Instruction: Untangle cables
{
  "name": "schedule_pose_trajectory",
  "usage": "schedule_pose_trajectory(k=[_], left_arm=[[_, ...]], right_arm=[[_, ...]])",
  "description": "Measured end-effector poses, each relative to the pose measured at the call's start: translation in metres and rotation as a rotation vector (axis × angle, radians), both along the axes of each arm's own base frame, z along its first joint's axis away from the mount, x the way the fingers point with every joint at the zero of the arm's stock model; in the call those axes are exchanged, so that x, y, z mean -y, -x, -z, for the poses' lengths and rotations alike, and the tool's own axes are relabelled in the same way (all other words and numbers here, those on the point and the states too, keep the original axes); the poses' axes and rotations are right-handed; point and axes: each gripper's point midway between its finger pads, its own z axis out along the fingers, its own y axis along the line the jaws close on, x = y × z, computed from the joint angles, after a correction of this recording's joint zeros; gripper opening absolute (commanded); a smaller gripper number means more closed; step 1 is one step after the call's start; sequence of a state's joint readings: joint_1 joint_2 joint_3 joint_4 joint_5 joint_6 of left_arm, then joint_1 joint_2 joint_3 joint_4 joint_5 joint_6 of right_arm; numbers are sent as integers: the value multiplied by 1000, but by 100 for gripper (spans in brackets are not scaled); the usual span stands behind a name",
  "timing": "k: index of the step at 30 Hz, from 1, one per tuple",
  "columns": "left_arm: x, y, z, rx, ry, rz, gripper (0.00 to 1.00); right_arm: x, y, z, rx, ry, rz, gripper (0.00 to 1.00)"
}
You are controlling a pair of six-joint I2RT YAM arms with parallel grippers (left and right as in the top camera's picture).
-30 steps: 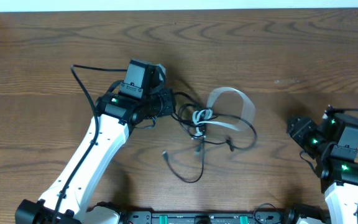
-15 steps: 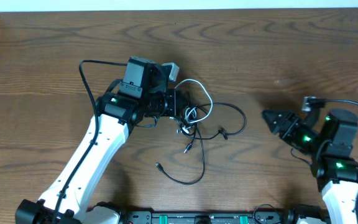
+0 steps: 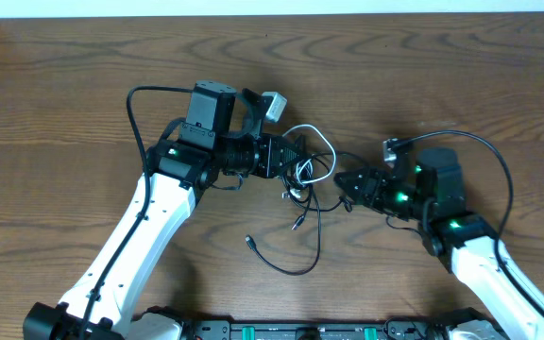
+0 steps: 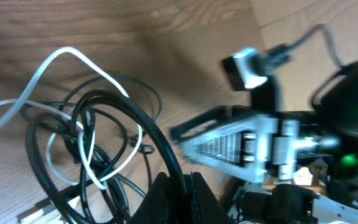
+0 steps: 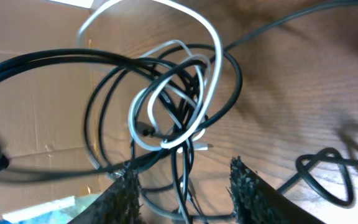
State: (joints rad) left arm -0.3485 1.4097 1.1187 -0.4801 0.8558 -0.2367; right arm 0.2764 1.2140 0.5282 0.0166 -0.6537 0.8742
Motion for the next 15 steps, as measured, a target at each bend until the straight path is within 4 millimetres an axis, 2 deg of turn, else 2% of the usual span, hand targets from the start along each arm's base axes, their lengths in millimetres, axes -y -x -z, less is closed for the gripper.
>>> schedule_pose_trajectory(k=[9, 15], left_arm=[[4, 4, -5, -1, 32, 28, 8], [8, 7, -6, -3, 37, 45, 8]], right_arm=[[-17, -7, 13, -56, -34, 14, 40], [-18, -15, 8, -41, -60, 36, 38]])
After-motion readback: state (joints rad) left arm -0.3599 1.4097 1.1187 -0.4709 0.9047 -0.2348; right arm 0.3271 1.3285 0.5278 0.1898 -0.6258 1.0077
